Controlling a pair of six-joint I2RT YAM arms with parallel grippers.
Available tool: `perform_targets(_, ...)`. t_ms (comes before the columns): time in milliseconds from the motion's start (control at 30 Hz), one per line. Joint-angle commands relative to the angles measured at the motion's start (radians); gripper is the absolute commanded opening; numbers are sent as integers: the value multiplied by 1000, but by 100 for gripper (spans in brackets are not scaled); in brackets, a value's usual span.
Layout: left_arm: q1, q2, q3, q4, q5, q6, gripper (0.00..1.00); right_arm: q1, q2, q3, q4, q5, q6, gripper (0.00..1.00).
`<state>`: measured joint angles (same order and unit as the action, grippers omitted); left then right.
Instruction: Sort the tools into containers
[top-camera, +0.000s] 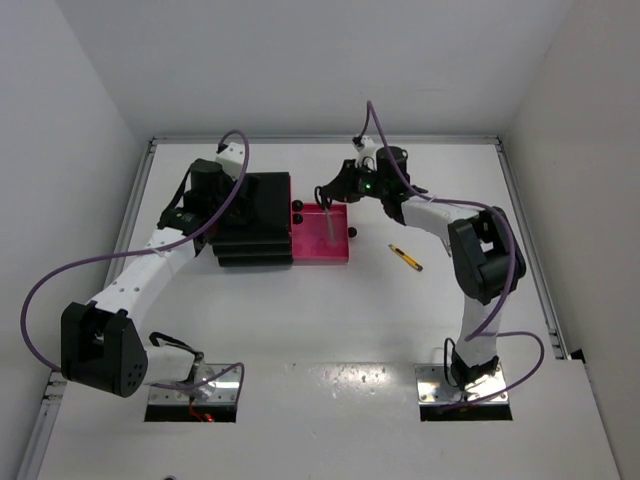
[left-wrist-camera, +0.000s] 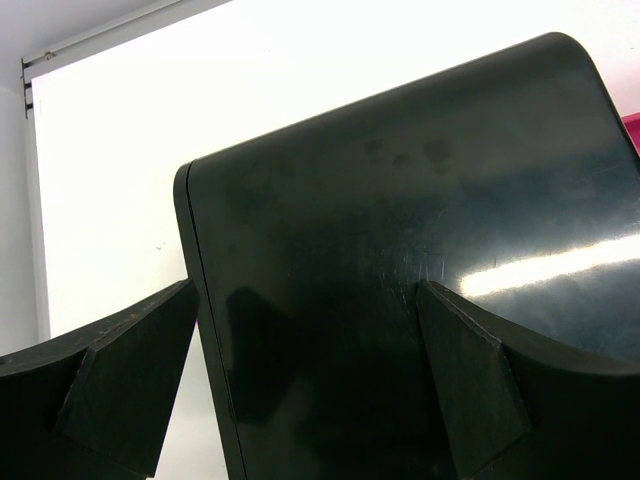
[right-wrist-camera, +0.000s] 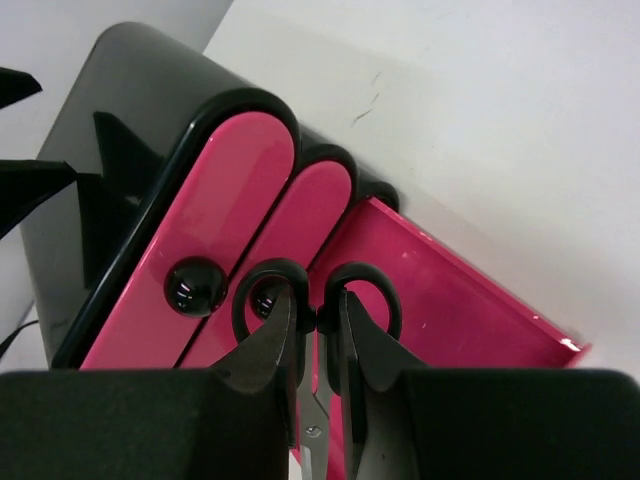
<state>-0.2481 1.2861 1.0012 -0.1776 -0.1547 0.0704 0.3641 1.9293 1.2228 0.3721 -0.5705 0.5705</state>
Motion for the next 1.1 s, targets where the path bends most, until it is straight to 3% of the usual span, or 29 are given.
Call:
perform_targets(0, -10, 19, -9, -65, -14, 9, 97, 24, 23, 11, 102, 9, -12, 0)
perform_targets(600, 0, 19, -9, -65, -5, 9, 97, 76, 94, 11, 58, 0, -286, 0)
perform_targets(1067, 9, 28, -9, -65, -5, 9, 97, 105, 145, 52, -44, 31, -365, 4)
